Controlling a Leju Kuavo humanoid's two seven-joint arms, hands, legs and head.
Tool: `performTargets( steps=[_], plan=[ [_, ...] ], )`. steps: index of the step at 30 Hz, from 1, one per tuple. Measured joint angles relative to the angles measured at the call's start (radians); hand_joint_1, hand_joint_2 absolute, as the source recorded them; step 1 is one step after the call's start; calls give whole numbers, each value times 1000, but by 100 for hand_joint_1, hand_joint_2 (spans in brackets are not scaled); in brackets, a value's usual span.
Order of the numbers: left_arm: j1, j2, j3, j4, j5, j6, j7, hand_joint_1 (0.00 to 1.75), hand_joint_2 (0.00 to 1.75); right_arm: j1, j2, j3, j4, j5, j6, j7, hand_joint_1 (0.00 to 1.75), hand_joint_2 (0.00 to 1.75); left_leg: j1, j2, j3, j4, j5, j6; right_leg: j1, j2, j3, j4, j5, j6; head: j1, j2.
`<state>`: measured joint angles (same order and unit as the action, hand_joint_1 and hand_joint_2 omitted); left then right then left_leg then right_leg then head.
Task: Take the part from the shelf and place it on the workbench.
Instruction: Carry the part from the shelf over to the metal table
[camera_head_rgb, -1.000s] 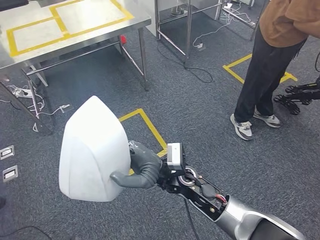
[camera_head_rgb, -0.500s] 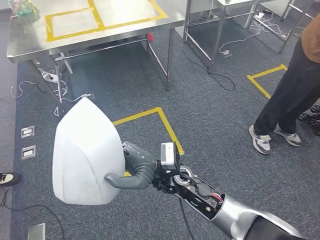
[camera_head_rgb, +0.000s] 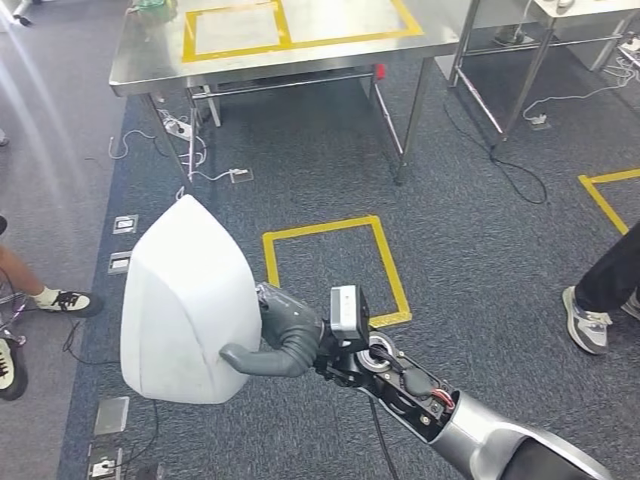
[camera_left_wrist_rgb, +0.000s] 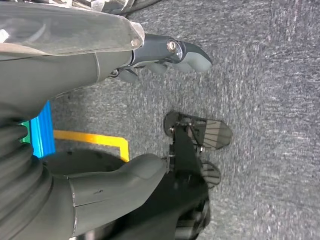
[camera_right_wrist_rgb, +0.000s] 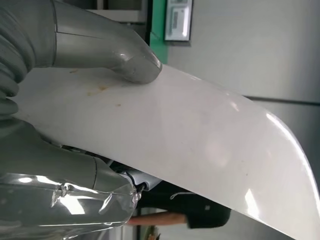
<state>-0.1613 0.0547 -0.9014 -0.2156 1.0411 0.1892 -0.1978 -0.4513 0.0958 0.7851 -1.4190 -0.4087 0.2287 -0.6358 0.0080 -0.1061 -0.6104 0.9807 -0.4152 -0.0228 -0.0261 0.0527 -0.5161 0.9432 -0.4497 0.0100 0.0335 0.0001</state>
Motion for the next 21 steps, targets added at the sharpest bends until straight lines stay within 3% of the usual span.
performTargets(
  steps=[2, 4, 5, 6, 9, 11, 15, 18, 21],
  plan=[
    [-5, -2, 0, 0, -1, 0, 0, 0, 175, -1, 1, 0, 1, -4, 8, 4, 175, 175, -1, 65, -60, 120, -60, -10, 2, -22, 3, -4, 1, -6, -15, 0],
    [-8, -3, 0, 0, -2, 0, 0, 0, 175, 2, 1, 0, 2, -3, 12, 10, 175, 175, 3, 95, -131, 253, -108, -17, 5, -41, 1, -4, 0, -8, -22, 0],
    [-8, -3, 0, 0, -2, 0, 0, 0, 175, 3, 1, 0, 3, -1, 12, 12, 175, 175, 5, 100, -143, 275, -108, -18, 6, -49, 1, -4, 0, -8, -23, 0],
    [-7, -3, 0, 0, -2, 0, 0, 0, 175, 3, 1, 1, 4, 0, 12, 13, 175, 175, 7, 101, -131, 254, -88, -19, 6, -54, 1, -4, 0, -8, -25, 0],
    [-7, -3, 0, 0, -2, 0, 1, 0, 175, 3, 1, 3, 4, 3, 12, 14, 175, 175, 6, 106, -12, 33, 2, -10, 8, -62, 3, -4, -3, -2, -29, 0],
    [-8, -4, 0, 0, -2, 0, 1, 0, 175, 2, 1, 4, 4, 3, 11, 14, 175, 175, 4, 107, 26, -38, 16, 1, 13, -63, 2, -2, -9, 5, -27, 0],
    [-7, -6, 0, 0, -3, 1, 1, 0, 175, 3, 1, 5, 4, 8, 11, 14, 175, 175, 3, 103, 31, -40, 13, 3, 17, -63, 7, -1, -15, -26, -16, 0],
    [-7, -5, 0, 0, -3, 1, 2, 0, 175, 3, 1, 6, 4, 19, 12, 15, 175, 175, 0, 103, 31, -40, 11, 11, 16, -63, 13, -10, -11, -15, -10, 0],
    [-7, -5, 0, 0, -3, 1, 2, 0, 175, 3, 1, 6, 4, 23, 13, 17, 175, 175, 0, 103, 31, -39, 10, 15, 15, -63, 18, -18, -9, 4, -8, 0]
  ],
)
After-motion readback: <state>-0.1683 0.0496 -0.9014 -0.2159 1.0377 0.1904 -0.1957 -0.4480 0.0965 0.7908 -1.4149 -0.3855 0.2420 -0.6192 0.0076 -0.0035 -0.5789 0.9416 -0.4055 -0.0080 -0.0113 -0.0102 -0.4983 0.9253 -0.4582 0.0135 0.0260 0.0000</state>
